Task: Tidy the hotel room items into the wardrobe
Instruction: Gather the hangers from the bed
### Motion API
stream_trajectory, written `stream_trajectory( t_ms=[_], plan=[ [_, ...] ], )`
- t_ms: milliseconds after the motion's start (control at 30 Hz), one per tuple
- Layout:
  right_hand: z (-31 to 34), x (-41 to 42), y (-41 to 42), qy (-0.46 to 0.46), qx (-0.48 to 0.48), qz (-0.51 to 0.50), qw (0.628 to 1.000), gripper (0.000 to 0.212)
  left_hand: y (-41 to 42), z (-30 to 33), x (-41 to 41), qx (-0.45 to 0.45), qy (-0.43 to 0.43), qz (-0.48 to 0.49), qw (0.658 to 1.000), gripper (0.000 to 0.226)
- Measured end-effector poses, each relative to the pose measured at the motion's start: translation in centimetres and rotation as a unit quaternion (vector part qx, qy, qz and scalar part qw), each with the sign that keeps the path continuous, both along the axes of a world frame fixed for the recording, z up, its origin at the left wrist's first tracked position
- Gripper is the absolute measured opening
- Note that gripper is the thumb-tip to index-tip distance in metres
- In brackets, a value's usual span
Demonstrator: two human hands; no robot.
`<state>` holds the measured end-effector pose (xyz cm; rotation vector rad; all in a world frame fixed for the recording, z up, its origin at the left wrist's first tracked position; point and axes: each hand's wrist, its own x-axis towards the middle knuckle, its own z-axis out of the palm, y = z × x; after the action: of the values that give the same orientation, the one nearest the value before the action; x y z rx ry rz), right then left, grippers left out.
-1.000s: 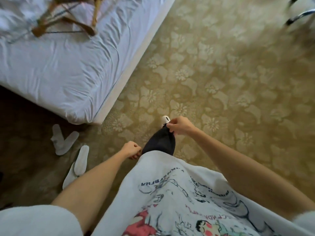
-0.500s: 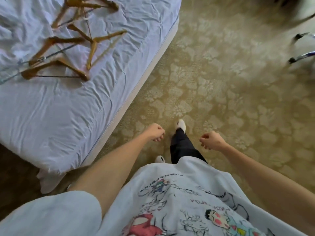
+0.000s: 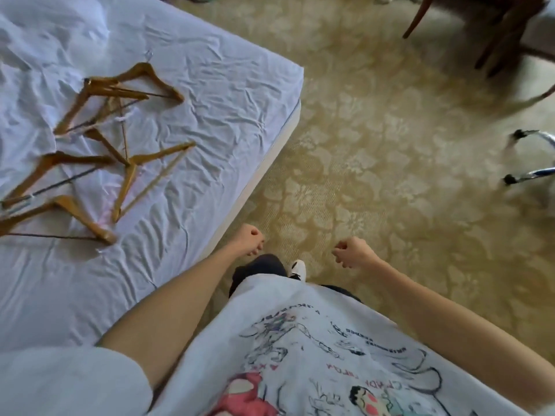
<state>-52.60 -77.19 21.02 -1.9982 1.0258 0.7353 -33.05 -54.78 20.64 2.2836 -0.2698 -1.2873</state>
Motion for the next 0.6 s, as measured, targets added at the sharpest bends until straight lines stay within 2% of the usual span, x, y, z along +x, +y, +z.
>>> stream_trajectory(
  t_ms=[100,233,400,600],
  plan=[
    [1.2,8.9,-0.9,-0.037,0.017,0.081,0.996,0.024,0.3,-0.5,3.7,0.018,-0.014,0.061,0.998,0.02],
    [2.2,20.6,-1.2,-0.059,0.033,0.201,0.977,0.02,2.0,-2.7,7.1,0.049,0.03,0.145,0.988,0.022],
    [1.2,33.7,-3.1,-0.075,0.045,0.307,0.948,0.019,1.9,-5.6,12.3,0.097,0.067,0.286,0.951,0.019],
    [0.6,46.5,-9.1,-0.049,0.016,0.4,0.915,0.02,-3.2,-5.9,21.9,0.065,0.078,0.38,0.919,0.02]
  ],
)
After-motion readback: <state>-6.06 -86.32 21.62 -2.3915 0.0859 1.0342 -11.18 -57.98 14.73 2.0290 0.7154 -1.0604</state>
